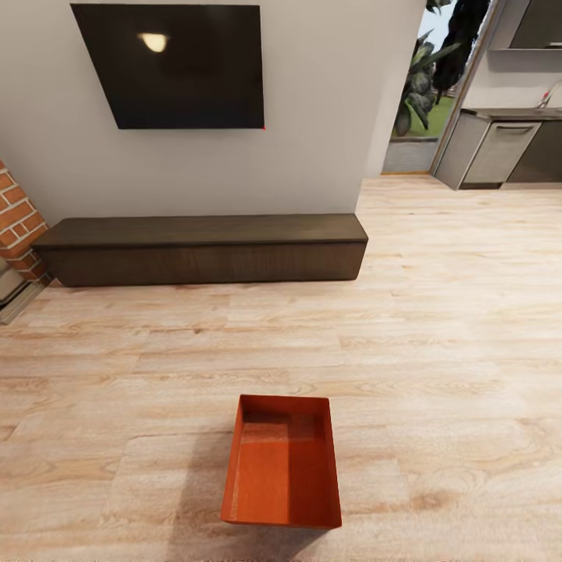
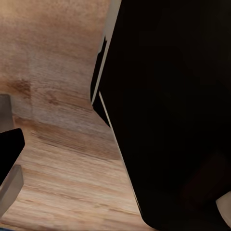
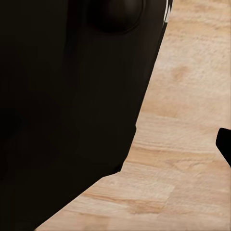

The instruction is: Move the two storage containers from the living room to the garage. In the garage, place one container on the floor and stack the other container on top of it (either order is fine).

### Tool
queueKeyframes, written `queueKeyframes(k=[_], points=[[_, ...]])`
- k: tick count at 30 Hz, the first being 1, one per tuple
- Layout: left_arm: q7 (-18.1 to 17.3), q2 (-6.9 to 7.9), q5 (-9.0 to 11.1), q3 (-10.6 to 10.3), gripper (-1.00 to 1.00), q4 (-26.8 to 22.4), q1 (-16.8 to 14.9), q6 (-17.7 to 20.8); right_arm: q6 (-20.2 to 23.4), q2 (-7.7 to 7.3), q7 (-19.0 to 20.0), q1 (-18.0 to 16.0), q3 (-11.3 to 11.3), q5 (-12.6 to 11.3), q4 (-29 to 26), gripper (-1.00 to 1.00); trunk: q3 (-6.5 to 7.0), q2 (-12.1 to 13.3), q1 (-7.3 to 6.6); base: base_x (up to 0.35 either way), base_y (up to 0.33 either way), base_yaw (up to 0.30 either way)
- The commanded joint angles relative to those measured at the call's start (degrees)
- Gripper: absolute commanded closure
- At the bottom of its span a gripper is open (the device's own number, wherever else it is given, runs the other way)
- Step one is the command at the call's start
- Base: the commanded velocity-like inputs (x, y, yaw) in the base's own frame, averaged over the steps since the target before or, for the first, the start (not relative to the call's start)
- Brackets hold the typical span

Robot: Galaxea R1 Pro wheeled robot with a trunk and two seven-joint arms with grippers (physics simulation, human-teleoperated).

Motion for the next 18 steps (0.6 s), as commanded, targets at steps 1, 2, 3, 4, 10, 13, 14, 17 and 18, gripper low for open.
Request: queueKeyframes(k=[1, 2, 3, 4, 10, 13, 14, 17, 18], points=[[0.0, 0.01, 0.4, 0.0, -1.00, -0.1, 0.0, 0.3, -0.3, -0.01, 0.3, -0.1, 0.4, -0.6, 0.2, -1.00, -0.13, 0.0, 0.00, 0.000, 0.000, 0.000], [0.0, 0.01, 0.4, 0.0, -1.00, -0.1, 0.0, 0.3, -0.3, -0.03, 0.3, -0.1, 0.4, -0.6, 0.2, -1.00, -0.22, 0.0, 0.00, 0.000, 0.000, 0.000], [0.0, 0.01, 0.4, 0.0, -1.00, -0.1, 0.0, 0.3, -0.3, 0.00, 0.3, -0.1, 0.4, -0.6, 0.2, -1.00, -0.32, 0.0, 0.00, 0.000, 0.000, 0.000], [0.0, 0.01, 0.4, 0.0, -1.00, -0.1, 0.0, 0.3, -0.3, 0.03, 0.3, -0.1, 0.4, -0.6, 0.2, -1.00, -0.41, 0.0, 0.00, 0.000, 0.000, 0.000], [0.0, 0.01, 0.5, 0.0, -1.00, -0.1, 0.0, 0.3, -0.3, 0.04, 0.3, -0.1, 0.4, -0.6, 0.2, -1.00, -0.97, 0.0, 0.00, 0.000, 0.000, 0.000], [0.0, 0.01, 0.5, 0.0, -1.00, -0.1, 0.0, 0.3, -0.3, 0.03, 0.3, -0.1, 0.4, -0.6, 0.2, -1.00, -1.25, 0.0, 0.00, 0.000, 0.000, 0.000], [0.0, 0.01, 0.5, 0.0, -1.00, -0.1, 0.0, 0.3, -0.3, 0.03, 0.3, -0.1, 0.4, -0.6, 0.2, -1.00, -1.34, 0.0, 0.00, 0.000, 0.000, 0.000], [0.0, 0.01, 0.5, 0.0, -1.00, -0.1, 0.0, 0.3, -0.3, 0.02, 0.3, -0.1, 0.4, -0.6, 0.2, -1.00, -1.62, 0.0, 0.00, 0.000, 0.000, 0.000], [0.0, 0.01, 0.5, 0.0, -1.00, -0.1, 0.0, 0.3, -0.3, 0.03, 0.3, -0.1, 0.4, -0.6, 0.2, -1.00, -1.71, 0.0, 0.00, 0.000, 0.000, 0.000]])
